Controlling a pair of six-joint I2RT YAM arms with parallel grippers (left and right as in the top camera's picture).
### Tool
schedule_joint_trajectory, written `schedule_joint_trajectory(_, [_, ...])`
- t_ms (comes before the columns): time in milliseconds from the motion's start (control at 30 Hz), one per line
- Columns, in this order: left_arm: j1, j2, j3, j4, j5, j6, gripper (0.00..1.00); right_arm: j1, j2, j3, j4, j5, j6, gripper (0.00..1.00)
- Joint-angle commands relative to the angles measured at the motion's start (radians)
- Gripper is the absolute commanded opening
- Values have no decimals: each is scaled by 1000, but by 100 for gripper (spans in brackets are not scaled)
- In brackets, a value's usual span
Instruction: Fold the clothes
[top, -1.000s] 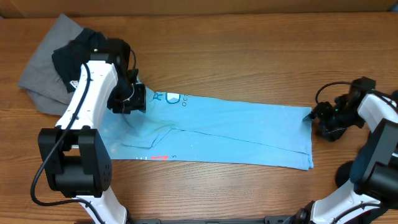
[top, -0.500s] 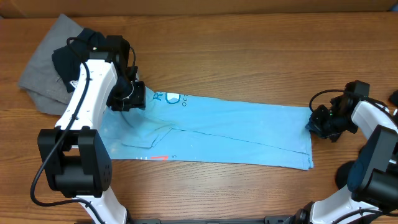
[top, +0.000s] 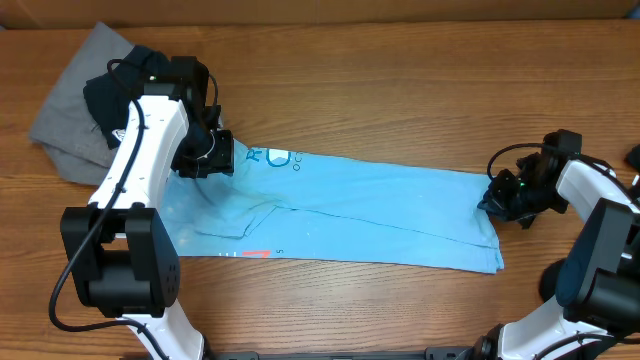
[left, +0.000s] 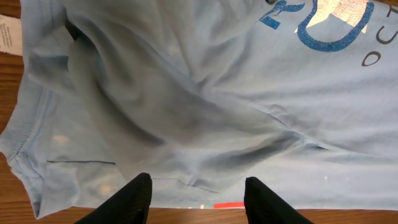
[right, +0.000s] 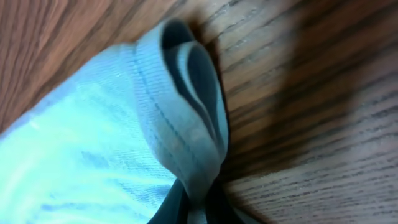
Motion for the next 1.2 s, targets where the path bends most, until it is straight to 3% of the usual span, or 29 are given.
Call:
schedule_joint_trajectory(0, [-6, -24, 18, 1, -7, 17, 52, -37, 74, 3, 6, 193, 62, 4])
schedule_joint_trajectory(300, [-6, -24, 18, 2, -6, 20, 52, -116, 74, 215, -9, 200, 55, 4])
schedule_joint_trajectory(333, [-6, -24, 18, 0, -7, 20, 52, -120, 74, 232, -21, 187, 54, 8])
schedule_joint_trajectory(400, [-5, -24, 18, -3, -7, 20, 52, -121, 74, 266, -60, 174, 44, 39])
schedule_joint_trajectory(433, [-5, -24, 18, -3, -7, 20, 53, -121, 74, 283, -83, 174, 42, 47])
schedule_joint_trajectory(500, [-4, -24, 18, -1, -7, 19, 54, -121, 69, 320, -136, 174, 43, 52])
schedule_joint_trajectory(700, [-4, -24, 7, -19, -11, 28, 65, -126, -10, 429, -270, 115, 50, 55])
schedule_joint_trajectory(900, [-4, -23, -79, -6, 18, -10, 66, -113, -125, 448, -315, -64, -5, 57])
schedule_joint_trajectory(1167, [-7, -23, -222, 102, 101, -57, 67, -58, -167, 448, -314, -89, -6, 63])
